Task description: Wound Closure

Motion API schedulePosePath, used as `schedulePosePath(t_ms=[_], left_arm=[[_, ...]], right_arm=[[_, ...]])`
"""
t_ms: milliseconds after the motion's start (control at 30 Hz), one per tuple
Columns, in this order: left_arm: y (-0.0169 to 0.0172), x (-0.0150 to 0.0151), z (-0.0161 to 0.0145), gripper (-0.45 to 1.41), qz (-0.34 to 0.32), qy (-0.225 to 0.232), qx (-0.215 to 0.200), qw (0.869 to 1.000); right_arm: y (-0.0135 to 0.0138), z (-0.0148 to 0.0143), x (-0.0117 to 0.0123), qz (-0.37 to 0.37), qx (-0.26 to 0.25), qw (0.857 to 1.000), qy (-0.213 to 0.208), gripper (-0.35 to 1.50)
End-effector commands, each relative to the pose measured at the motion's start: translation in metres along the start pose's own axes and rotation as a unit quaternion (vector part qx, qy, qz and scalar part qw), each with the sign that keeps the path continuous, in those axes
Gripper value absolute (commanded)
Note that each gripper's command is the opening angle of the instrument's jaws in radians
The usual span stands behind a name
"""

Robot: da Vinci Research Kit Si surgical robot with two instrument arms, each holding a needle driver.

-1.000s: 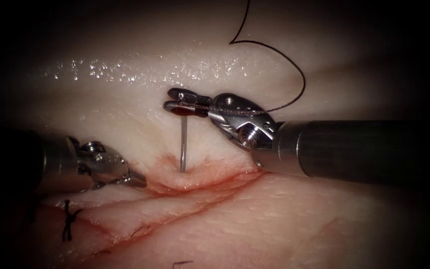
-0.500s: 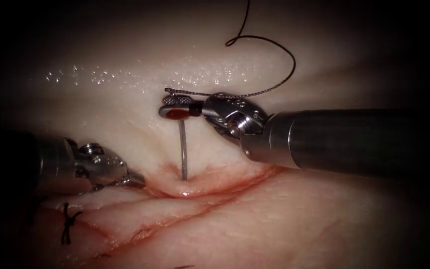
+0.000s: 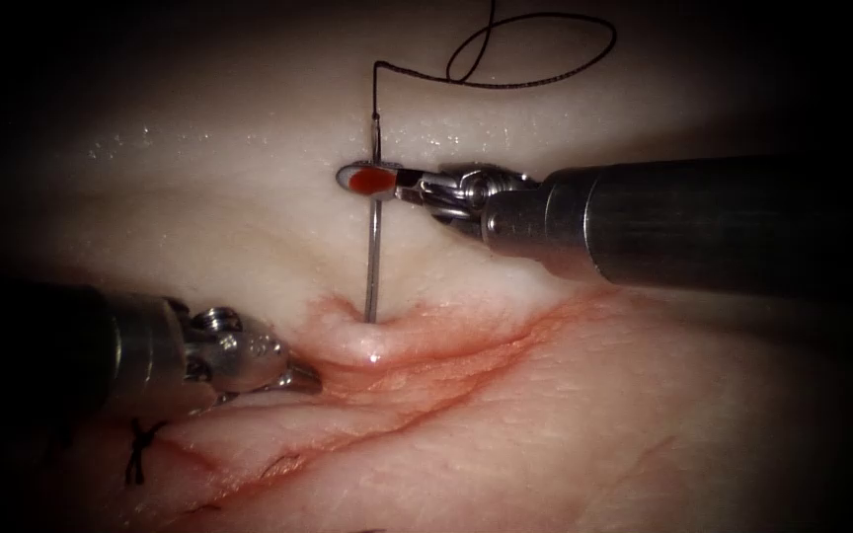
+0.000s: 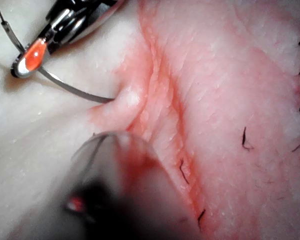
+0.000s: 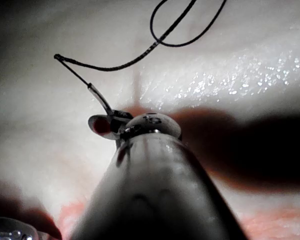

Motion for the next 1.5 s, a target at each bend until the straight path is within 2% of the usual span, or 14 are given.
schedulePosePath(t_ms=[33, 167, 333, 500, 600, 667, 700, 800, 967, 1133, 1167, 1233, 1300, 1500], left_arm=[[0.0, 0.0004, 0.0007, -0.21, -0.001, 0.001, -0.002, 1.0], [0.0001, 0.0005, 0.0006, -0.21, 0.002, 0.004, -0.004, 1.0], [0.0002, 0.0014, 0.0005, -0.21, 0.002, 0.013, -0.011, 1.0], [0.0002, 0.002, 0.0003, -0.21, 0.002, 0.03, -0.014, 0.999], [0.0001, 0.0017, 0.0002, -0.21, 0.004, 0.03, -0.015, 0.999], [-0.0001, 0.0015, 0.0001, -0.21, 0.005, 0.031, -0.013, 0.999], [-0.0001, 0.0014, 0.0, -0.21, 0.005, 0.031, -0.013, 0.999], [-0.0003, 0.0012, 0.0, -0.21, 0.006, 0.033, -0.011, 0.999], [-0.0005, 0.0011, -0.0001, -0.21, 0.007, 0.033, -0.01, 0.999], [-0.0007, 0.0006, -0.0001, -0.23, 0.009, 0.033, -0.01, 0.999], [-0.0008, 0.0004, 0.0, -0.23, 0.01, 0.033, -0.009, 0.999], [-0.0008, 0.0003, 0.0001, -0.21, 0.014, 0.034, -0.009, 0.999], [-0.0009, 0.0001, 0.0001, -0.21, 0.014, 0.034, -0.009, 0.999], [-0.0012, 0.0005, -0.0001, -0.21, 0.013, 0.035, -0.01, 0.999]], right_arm=[[0.0003, 0.0009, 0.0001, 0.002, 0.001, 1.0, -0.003, -0.35], [0.0005, 0.0011, 0.0, -0.014, -0.002, 1.0, -0.01, -0.35], [0.0006, 0.0012, 0.0007, -0.17, -0.009, 0.985, -0.004, -0.35], [0.0002, 0.0012, 0.001, -0.429, -0.051, 0.902, -0.027, -0.35], [-0.0002, 0.0012, 0.0009, -0.563, -0.047, 0.824, -0.044, -0.35], [-0.0011, 0.001, 0.0004, -0.647, -0.038, 0.76, -0.051, -0.35], [-0.0021, 0.0006, -0.0003, -0.695, -0.039, 0.716, -0.052, -0.35], [-0.005, -0.0008, -0.003, -0.748, -0.044, 0.659, -0.067, -0.35], [-0.0046, 0.0001, -0.0049, -0.768, -0.027, 0.634, -0.082, -0.35], [-0.0041, -0.0004, -0.0068, -0.8, -0.029, 0.59, -0.105, -0.35], [-0.0036, -0.0006, -0.0079, -0.817, -0.033, 0.562, -0.125, -0.35], [-0.0034, -0.0008, -0.0087, -0.827, -0.034, 0.544, -0.137, -0.35], [-0.003, -0.001, -0.0094, -0.851, -0.035, 0.501, -0.155, -0.35], [-0.0023, -0.0015, -0.0085, -0.853, -0.042, 0.496, -0.159, -0.35]])
